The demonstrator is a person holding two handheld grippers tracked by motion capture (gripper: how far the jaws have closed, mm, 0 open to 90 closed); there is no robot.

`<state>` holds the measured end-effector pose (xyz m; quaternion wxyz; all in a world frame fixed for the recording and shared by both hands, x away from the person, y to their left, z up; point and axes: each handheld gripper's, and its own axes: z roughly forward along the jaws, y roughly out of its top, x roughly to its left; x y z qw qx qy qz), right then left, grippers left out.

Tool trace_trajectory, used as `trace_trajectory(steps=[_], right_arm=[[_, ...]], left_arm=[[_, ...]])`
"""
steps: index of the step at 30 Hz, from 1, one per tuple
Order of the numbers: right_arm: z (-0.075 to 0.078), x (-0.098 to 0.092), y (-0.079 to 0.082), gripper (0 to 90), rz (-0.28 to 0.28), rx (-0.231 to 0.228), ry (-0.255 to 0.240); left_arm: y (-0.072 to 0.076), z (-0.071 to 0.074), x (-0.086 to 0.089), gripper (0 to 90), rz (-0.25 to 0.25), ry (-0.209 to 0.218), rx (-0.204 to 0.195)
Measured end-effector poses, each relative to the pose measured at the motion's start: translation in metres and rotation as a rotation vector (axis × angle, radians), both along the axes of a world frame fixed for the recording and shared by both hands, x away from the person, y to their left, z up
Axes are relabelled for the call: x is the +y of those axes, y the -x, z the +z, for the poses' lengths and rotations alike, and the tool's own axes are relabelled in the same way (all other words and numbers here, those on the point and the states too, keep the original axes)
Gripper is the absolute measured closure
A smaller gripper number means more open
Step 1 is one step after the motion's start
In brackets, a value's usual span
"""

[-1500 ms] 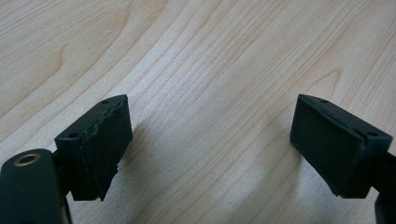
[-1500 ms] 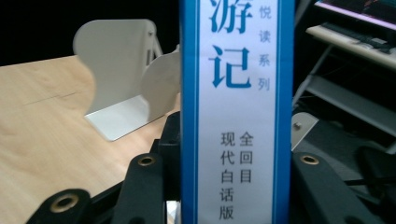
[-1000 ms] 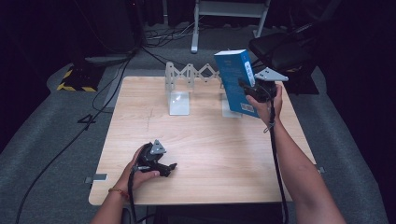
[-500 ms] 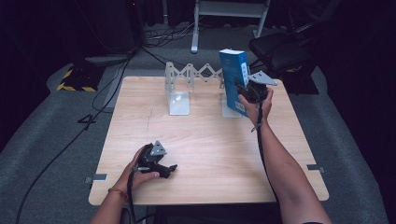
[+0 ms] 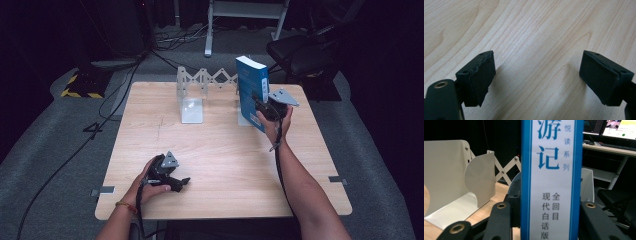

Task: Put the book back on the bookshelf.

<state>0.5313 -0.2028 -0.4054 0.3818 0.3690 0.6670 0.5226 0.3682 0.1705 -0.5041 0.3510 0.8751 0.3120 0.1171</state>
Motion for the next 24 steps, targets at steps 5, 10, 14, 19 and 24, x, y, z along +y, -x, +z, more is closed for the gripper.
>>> trace_trajectory(steps=[5,10,14,19,24], right_arm=[[-0.006,-0.006,0.01,61.2,0.017,-0.003,0.019],[-0.012,-0.014,0.018,61.1,0.019,0.008,0.008],[-0.02,-0.014,0.028,61.2,0.037,-0.002,0.031],[-0.028,-0.014,0.034,61.2,0.043,0.0,0.022],[-0.034,-0.014,0.037,61.2,0.035,-0.014,0.013]], left_arm=[[0.0,0.0,0.0,14.0,-0.001,0.001,0.001],[0.0,0.0,0.0,13.9,-0.001,0.001,0.001],[0.0,0.0,0.0,14.0,-0.001,0.002,0.001],[-0.001,0.0,-0.001,14.0,-0.003,0.003,0.0],[0.0,0.0,-0.001,14.0,-0.002,0.003,0.0]])
